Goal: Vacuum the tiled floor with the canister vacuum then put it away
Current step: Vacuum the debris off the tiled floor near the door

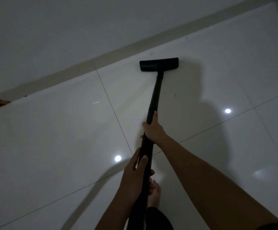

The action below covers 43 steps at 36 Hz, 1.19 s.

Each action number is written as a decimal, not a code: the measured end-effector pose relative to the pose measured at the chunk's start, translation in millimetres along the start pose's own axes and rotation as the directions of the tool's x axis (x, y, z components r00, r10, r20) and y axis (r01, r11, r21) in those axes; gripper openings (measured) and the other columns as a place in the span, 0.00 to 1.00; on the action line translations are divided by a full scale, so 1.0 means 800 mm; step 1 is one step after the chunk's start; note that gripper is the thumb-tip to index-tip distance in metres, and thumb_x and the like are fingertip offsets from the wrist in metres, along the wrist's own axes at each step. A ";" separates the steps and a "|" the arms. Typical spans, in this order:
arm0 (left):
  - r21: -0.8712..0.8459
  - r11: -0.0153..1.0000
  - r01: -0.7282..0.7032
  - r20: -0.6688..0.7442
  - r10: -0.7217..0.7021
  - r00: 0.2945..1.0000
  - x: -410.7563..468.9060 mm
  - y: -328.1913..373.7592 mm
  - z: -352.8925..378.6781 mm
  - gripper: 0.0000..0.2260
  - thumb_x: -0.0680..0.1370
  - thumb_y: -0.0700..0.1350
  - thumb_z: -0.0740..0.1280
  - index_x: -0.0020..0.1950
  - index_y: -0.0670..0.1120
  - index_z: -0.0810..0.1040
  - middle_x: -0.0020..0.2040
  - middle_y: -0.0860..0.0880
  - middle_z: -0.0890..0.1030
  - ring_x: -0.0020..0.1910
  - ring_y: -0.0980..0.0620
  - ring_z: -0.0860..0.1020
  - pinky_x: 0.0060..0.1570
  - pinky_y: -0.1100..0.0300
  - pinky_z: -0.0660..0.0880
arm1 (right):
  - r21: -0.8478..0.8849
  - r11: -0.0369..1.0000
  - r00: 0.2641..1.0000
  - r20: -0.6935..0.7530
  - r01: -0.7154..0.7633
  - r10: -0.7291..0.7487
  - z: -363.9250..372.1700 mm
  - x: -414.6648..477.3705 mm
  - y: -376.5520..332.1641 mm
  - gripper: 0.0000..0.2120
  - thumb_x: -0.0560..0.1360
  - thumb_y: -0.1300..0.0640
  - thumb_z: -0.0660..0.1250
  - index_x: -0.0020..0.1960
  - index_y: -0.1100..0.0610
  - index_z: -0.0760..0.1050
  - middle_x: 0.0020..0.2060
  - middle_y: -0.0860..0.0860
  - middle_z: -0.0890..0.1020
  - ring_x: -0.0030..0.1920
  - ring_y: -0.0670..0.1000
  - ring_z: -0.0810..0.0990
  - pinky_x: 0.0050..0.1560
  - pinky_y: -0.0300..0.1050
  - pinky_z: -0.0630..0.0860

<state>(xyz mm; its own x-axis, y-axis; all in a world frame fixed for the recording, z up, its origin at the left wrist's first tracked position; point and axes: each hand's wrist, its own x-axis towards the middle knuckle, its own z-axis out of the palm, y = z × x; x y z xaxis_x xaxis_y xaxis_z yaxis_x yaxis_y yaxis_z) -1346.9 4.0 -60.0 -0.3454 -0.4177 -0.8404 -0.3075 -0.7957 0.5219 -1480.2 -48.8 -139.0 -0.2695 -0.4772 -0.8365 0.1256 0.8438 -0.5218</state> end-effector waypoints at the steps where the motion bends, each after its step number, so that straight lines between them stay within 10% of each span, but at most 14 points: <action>1: 0.006 1.000 0.001 0.000 -0.001 1.000 0.001 0.002 -0.001 0.19 0.81 0.47 0.59 0.71 0.57 0.65 0.36 0.42 0.75 0.23 0.50 0.72 0.23 0.61 0.70 | 0.004 1.000 1.000 0.002 -0.003 0.003 0.000 0.001 -0.002 0.35 0.81 0.58 0.54 0.77 0.45 0.35 0.59 0.62 0.77 0.30 0.48 0.78 0.29 0.39 0.74; 13: 0.089 0.995 -0.038 -0.036 0.041 0.998 0.018 0.032 -0.009 0.18 0.81 0.47 0.58 0.71 0.54 0.66 0.39 0.43 0.76 0.28 0.51 0.74 0.26 0.60 0.72 | 0.039 0.999 0.999 -0.026 0.038 -0.037 0.007 0.023 -0.026 0.34 0.82 0.58 0.55 0.78 0.47 0.36 0.61 0.61 0.75 0.29 0.47 0.77 0.27 0.37 0.72; 19: 0.047 0.998 -0.045 -0.001 0.045 0.999 0.020 0.049 0.007 0.11 0.81 0.47 0.58 0.54 0.65 0.72 0.37 0.42 0.75 0.25 0.48 0.72 0.25 0.61 0.71 | 0.001 0.998 0.996 -0.068 0.065 -0.065 -0.009 0.029 -0.036 0.32 0.82 0.57 0.54 0.79 0.49 0.38 0.61 0.62 0.76 0.28 0.46 0.76 0.20 0.32 0.69; 28: 0.081 0.995 -0.054 0.030 0.052 0.998 0.034 0.056 0.033 0.18 0.81 0.48 0.58 0.71 0.56 0.66 0.36 0.44 0.76 0.22 0.50 0.72 0.25 0.61 0.72 | 0.032 0.997 0.991 -0.118 0.074 -0.070 -0.048 0.031 -0.039 0.32 0.82 0.57 0.53 0.78 0.47 0.38 0.61 0.62 0.76 0.29 0.47 0.77 0.19 0.32 0.70; 35: 0.057 0.997 -0.043 0.066 0.039 0.997 0.055 0.070 0.059 0.11 0.81 0.48 0.58 0.48 0.66 0.71 0.36 0.43 0.76 0.23 0.50 0.72 0.25 0.61 0.71 | 0.046 0.997 0.988 -0.146 0.059 -0.052 -0.076 0.052 -0.040 0.32 0.82 0.57 0.53 0.79 0.47 0.38 0.63 0.61 0.74 0.28 0.46 0.77 0.20 0.32 0.68; 43: 0.057 0.997 -0.049 0.069 0.045 0.997 0.079 0.086 0.079 0.08 0.81 0.48 0.58 0.53 0.60 0.74 0.35 0.43 0.74 0.23 0.49 0.71 0.22 0.62 0.70 | 0.092 0.993 0.986 -0.158 0.071 -0.056 -0.099 0.070 -0.052 0.33 0.81 0.58 0.54 0.79 0.47 0.39 0.65 0.61 0.73 0.29 0.47 0.77 0.26 0.37 0.72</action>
<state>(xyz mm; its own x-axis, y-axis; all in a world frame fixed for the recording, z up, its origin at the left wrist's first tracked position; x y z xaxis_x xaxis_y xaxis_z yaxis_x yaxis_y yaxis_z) -1445.9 -50.0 -68.1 -0.4192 -0.4220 -0.8039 -0.3399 -0.7480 0.5700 -1576.1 -91.7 -150.9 -0.4237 -0.4788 -0.7689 0.1936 0.7814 -0.5932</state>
